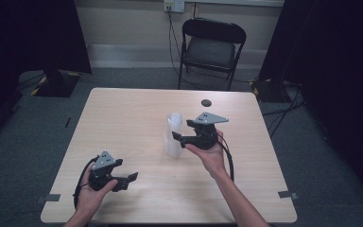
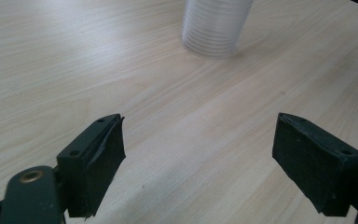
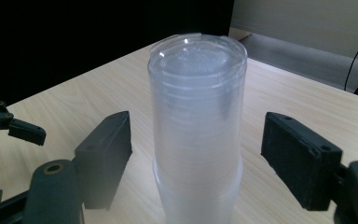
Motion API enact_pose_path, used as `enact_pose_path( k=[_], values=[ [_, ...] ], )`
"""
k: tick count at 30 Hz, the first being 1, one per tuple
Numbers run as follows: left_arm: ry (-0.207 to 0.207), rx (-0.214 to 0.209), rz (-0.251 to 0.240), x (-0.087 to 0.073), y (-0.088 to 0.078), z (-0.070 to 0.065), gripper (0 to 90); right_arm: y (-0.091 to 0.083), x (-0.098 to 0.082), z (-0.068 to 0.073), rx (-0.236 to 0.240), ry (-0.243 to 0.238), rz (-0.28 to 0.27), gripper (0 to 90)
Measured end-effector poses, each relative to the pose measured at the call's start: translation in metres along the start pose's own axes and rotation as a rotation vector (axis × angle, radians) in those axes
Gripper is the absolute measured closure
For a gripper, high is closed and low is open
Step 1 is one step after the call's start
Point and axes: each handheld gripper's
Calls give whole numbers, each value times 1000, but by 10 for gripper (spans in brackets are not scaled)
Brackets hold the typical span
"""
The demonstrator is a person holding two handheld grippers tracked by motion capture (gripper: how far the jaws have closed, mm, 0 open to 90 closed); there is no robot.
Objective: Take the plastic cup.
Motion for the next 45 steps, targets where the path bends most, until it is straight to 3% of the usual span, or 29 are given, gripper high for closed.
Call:
enact_pose_path(
  k=[11,22,33,45],
  values=[
    [-6,0,-2,0,0,0,165,19,8,-6,9,-8,-3,230],
    [-4,-2,-5,0,-2,1,165,44,-2,-15,-1,20,31,193],
    [-3,-5,-5,0,-2,1,165,52,-8,-19,7,31,38,208],
    [-11,-5,-2,-1,-1,1,166,58,-12,-16,-4,31,26,308]
  ],
)
Point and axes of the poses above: each handheld gripper's, and its own axes: y roughly forward along the jaws, x roughly out of its top, z roughly to its left, and after that the axes turned 13 degrees about x, right-handed
